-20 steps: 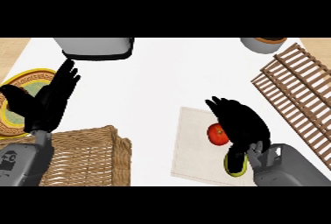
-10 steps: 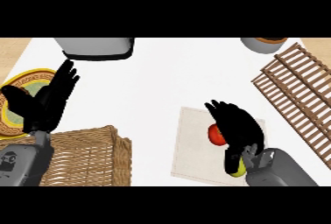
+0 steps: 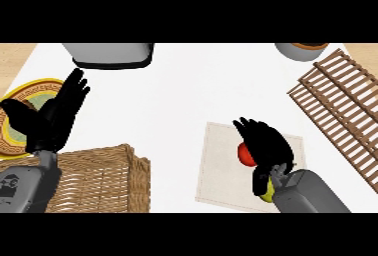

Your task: Pick the tomato from the placemat and place it in the tiered shelf

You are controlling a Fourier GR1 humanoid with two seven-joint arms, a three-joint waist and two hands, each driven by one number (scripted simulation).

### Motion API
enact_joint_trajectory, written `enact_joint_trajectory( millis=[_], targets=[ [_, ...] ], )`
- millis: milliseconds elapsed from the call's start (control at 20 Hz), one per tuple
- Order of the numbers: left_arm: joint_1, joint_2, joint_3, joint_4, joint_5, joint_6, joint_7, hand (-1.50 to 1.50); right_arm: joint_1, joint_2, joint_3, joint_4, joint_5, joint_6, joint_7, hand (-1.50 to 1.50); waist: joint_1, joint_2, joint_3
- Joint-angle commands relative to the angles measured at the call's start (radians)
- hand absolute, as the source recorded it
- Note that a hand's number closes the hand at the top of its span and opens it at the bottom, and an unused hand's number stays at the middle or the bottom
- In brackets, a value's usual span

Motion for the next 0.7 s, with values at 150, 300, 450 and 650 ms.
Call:
enact_joint_trajectory(
  millis=[150, 300, 450, 650],
  targets=[
    [0.033, -0.053, 0.004, -0.049, -0.010, 0.007, -0.001, 0.00, 0.029, 0.050, -0.011, 0.130, 0.083, -0.072, -0.095, -1.50, 0.002, 0.003, -0.008],
    [-0.010, -0.057, 0.013, 0.044, -0.009, -0.013, -0.025, 0.00, 0.063, 0.052, 0.000, 0.140, 0.104, -0.073, -0.111, -1.50, -0.005, 0.003, -0.008],
    [0.048, -0.073, -0.008, -0.020, -0.031, 0.015, -0.025, 0.00, 0.060, 0.075, -0.004, 0.209, 0.121, -0.097, -0.158, 1.50, 0.001, 0.003, -0.008],
    [-0.048, -0.056, 0.022, 0.055, -0.011, 0.003, -0.014, 0.00, 0.043, 0.034, 0.029, 0.276, 0.202, -0.210, -0.302, 1.50, -0.003, 0.004, -0.008]
  ],
)
